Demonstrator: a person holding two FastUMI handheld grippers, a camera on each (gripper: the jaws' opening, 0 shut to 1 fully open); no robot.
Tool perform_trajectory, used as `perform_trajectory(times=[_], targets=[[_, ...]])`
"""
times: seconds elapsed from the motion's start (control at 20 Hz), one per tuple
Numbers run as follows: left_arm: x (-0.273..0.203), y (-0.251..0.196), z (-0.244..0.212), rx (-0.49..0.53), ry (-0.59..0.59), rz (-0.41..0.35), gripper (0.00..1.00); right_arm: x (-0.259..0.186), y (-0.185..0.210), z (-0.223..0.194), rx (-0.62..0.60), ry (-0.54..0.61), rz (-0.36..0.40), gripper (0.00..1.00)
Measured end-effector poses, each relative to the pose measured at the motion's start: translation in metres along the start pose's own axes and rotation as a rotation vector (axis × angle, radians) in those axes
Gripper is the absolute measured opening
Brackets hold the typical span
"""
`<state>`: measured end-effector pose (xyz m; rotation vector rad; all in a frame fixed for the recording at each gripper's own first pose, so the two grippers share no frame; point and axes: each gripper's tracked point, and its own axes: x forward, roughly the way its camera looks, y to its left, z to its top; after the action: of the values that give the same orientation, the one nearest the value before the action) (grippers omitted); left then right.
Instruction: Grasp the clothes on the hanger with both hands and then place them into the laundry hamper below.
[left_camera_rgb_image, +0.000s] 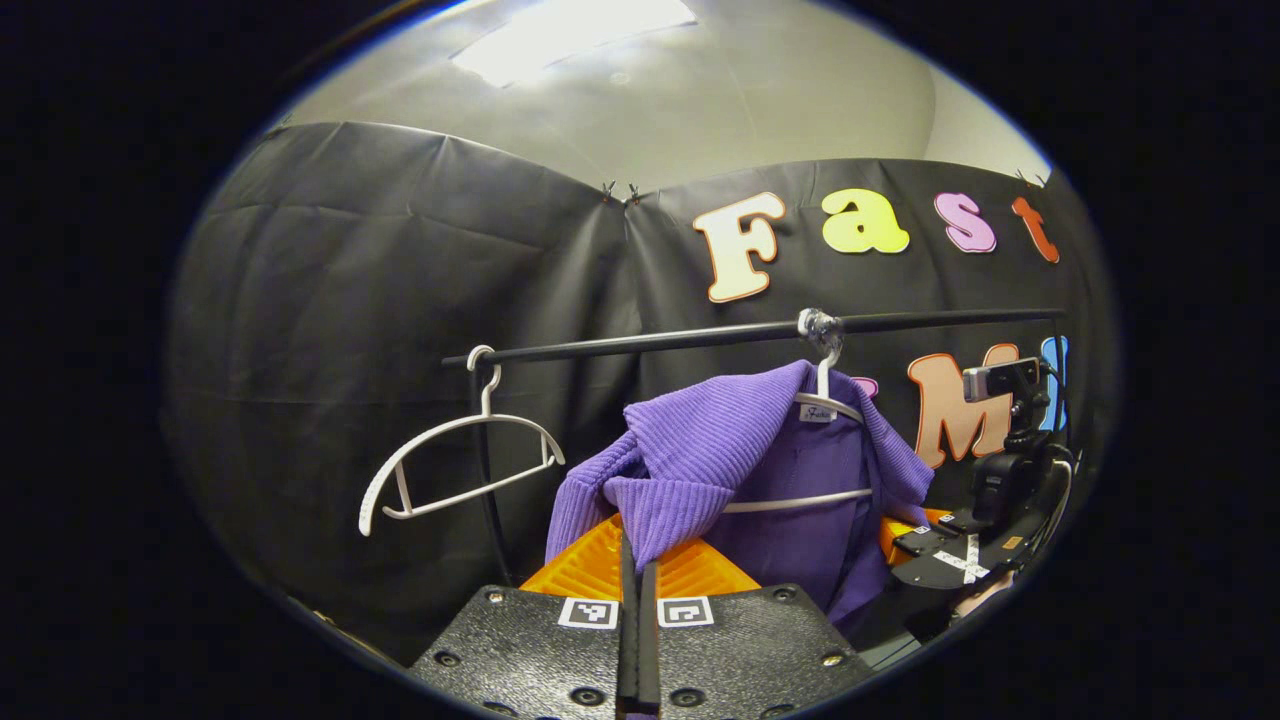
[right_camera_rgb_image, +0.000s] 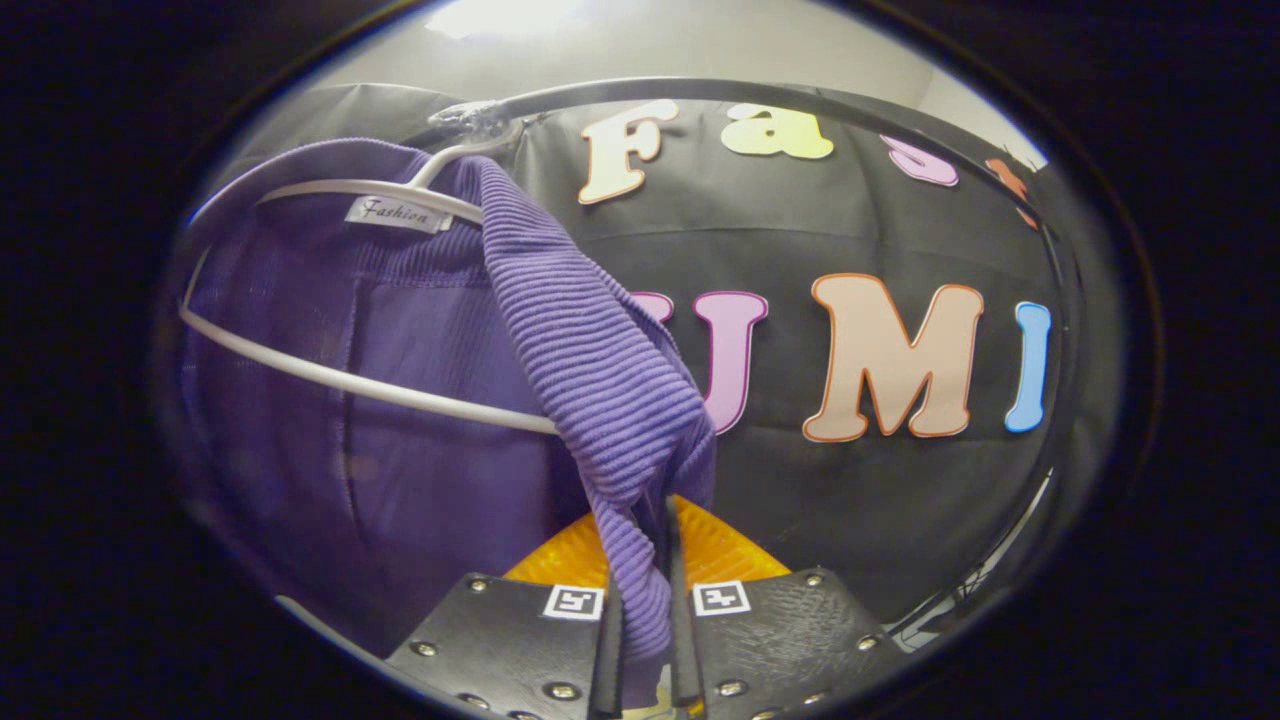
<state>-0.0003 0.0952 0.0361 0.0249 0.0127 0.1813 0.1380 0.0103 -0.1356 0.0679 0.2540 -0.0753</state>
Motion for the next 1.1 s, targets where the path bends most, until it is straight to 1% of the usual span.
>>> perform_trajectory(times=[0.05, 0.1, 0.15, 0.2, 0.25, 0.3, 0.35, 0.4, 0.5, 0.55, 0.6, 0.7, 0.75, 0.8, 0.85, 1.0, 1.1], targets=[[-0.001, 0.000, 0.004, -0.003, -0.005, -0.002, 0.00, 0.000, -0.005, 0.002, -0.014, -0.006, -0.014, 0.13], [-0.003, 0.000, 0.006, -0.011, -0.013, -0.012, 0.00, -0.001, -0.009, 0.004, -0.028, -0.013, -0.024, 0.24], [-0.003, -0.003, 0.010, -0.027, -0.021, -0.032, 0.00, 0.001, -0.013, 0.008, -0.047, -0.024, -0.032, 0.18], [-0.007, -0.006, 0.013, -0.041, -0.020, -0.053, 0.00, 0.005, -0.019, 0.007, -0.054, -0.018, -0.051, 0.18], [-0.009, -0.005, 0.014, -0.053, -0.018, -0.069, 0.00, 0.002, -0.022, 0.011, -0.054, -0.024, -0.053, 0.03], [-0.009, -0.003, 0.016, -0.063, -0.015, -0.075, 0.00, 0.005, -0.025, 0.013, -0.054, -0.026, -0.057, 0.05], [-0.009, -0.005, 0.017, -0.075, -0.004, -0.085, 0.00, 0.007, -0.028, 0.017, -0.055, -0.031, -0.061, 0.03], [-0.011, -0.007, 0.021, -0.088, -0.003, -0.095, 0.00, 0.009, -0.033, 0.021, -0.062, -0.040, -0.071, 0.05], [-0.014, -0.005, 0.031, -0.101, -0.014, -0.107, 0.00, 0.011, -0.039, 0.028, -0.070, -0.053, -0.081, 0.05], [-0.014, -0.003, 0.037, -0.098, -0.021, -0.108, 0.00, 0.013, -0.043, 0.031, -0.072, -0.061, -0.087, 0.03], [-0.013, -0.001, 0.043, -0.099, -0.030, -0.106, 0.00, 0.015, -0.046, 0.036, -0.074, -0.071, -0.091, 0.05], [-0.011, 0.003, 0.051, -0.111, -0.040, -0.097, 0.00, 0.020, -0.054, 0.048, -0.079, -0.097, -0.105, 0.05], [-0.010, 0.007, 0.054, -0.116, -0.044, -0.092, 0.00, 0.021, -0.057, 0.054, -0.081, -0.108, -0.111, 0.03], [-0.008, 0.009, 0.058, -0.121, -0.048, -0.088, 0.00, 0.024, -0.061, 0.061, -0.082, -0.123, -0.118, 0.05], [-0.007, 0.012, 0.061, -0.124, -0.052, -0.085, 0.00, 0.025, -0.065, 0.069, -0.083, -0.139, -0.127, 0.05], [-0.003, 0.020, 0.068, -0.125, -0.054, -0.077, 0.00, 0.031, -0.070, 0.085, -0.076, -0.168, -0.127, 0.05], [-0.003, 0.021, 0.071, -0.132, -0.057, -0.080, 0.00, 0.035, -0.069, 0.086, -0.082, -0.172, -0.123, 0.05]])
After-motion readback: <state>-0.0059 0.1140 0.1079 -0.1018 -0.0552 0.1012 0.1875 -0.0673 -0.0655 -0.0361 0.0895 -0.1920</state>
